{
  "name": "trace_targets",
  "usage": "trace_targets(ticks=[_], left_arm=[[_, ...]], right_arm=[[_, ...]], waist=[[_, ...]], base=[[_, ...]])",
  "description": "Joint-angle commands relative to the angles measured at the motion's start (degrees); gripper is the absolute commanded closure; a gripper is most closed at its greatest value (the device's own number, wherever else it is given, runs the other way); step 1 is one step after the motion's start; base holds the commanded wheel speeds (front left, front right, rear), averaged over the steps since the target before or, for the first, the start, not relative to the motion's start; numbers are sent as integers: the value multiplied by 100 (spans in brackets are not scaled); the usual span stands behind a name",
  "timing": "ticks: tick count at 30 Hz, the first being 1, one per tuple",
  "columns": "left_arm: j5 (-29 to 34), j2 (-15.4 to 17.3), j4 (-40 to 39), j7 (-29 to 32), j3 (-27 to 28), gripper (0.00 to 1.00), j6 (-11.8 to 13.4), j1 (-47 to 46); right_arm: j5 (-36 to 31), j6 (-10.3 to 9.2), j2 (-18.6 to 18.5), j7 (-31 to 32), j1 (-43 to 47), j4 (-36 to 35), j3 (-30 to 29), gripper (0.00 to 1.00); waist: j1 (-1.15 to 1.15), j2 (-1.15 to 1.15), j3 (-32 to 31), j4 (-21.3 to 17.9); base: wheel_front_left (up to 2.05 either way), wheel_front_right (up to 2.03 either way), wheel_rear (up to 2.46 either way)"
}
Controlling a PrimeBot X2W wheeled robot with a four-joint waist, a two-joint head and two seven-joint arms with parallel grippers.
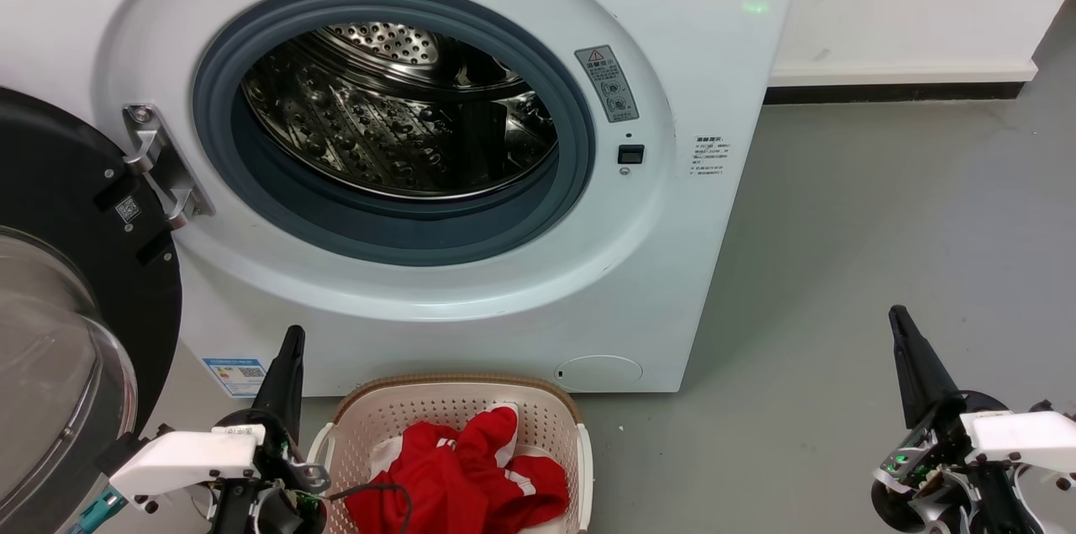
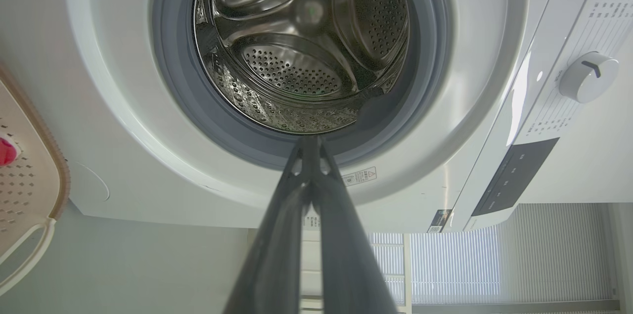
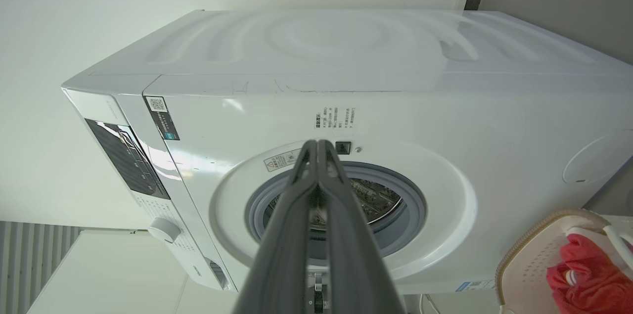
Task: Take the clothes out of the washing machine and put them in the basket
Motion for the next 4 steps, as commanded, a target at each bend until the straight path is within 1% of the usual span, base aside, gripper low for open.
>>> trace_targets(ticks=[1,4], left_arm=[[-67,-28,15,34,37,100,-24,-52],[-49,-32,13,31,41,100,-21,-49]], right_arm=[[72,-2,16,31,-70,27,-17,100],[60,-2,21,33,-71,26,-24,100]], waist=[[0,0,1,0],[0,0,1,0]], base=[[0,0,0],[0,0,0]])
